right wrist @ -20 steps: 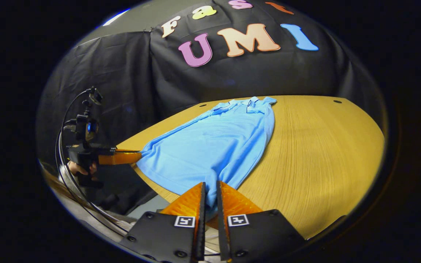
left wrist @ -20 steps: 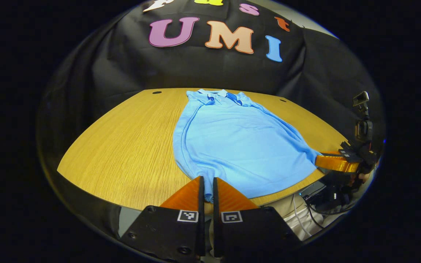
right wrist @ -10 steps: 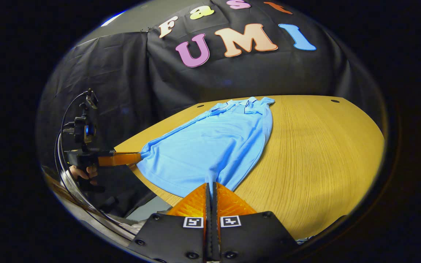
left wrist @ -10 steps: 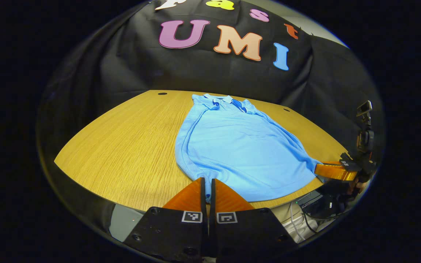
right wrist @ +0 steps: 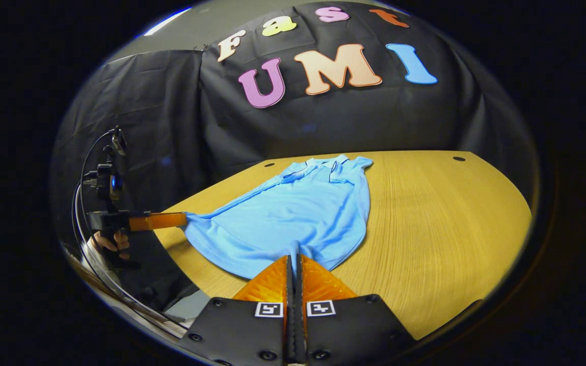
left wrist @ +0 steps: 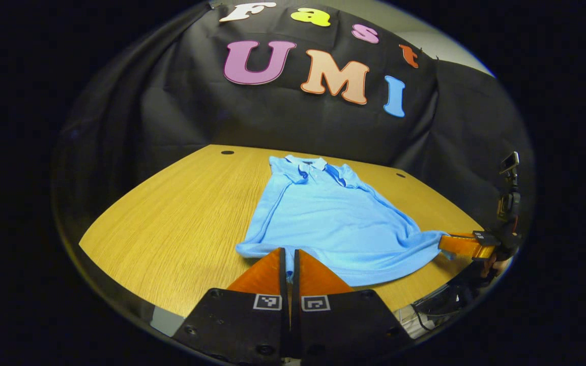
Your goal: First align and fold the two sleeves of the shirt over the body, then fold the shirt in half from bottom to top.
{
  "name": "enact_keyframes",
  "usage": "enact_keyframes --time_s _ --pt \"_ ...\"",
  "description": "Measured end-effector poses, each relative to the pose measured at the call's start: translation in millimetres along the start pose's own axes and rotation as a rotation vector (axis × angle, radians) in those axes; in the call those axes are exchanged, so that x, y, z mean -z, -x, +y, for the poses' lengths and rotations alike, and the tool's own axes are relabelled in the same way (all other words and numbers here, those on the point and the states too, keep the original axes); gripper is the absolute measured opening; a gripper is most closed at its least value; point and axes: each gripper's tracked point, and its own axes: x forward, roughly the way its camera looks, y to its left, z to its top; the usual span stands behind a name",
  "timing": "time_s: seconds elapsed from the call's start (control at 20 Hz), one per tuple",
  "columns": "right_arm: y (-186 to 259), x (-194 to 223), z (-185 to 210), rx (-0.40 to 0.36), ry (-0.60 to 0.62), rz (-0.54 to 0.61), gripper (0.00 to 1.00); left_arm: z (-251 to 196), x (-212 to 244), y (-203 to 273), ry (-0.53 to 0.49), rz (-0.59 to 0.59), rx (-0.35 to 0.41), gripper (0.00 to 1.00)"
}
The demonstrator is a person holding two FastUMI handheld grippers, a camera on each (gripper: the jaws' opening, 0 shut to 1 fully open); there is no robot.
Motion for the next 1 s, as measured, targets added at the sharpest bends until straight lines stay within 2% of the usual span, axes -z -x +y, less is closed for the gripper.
enact_keyframes --time_s 0.35,0.65,1.0 --pt "-55.7 -63.8 -28.0 0.035 -0.021 0.018 0.02 0.4 -77.5 -63.5 -0.058 -0.053 0.014 0.00" --pt "-114.7 -99.4 -69.0 0.117 -0.010 0.051 0.02 17.5 -119.7 -135.8 -0.058 -0.028 -0.012 0.00" --pt "-192.6 -158.2 -105.3 0.165 -0.032 0.034 0.02 33.8 -156.9 -223.5 -0.052 -0.007 -0.045 0.00"
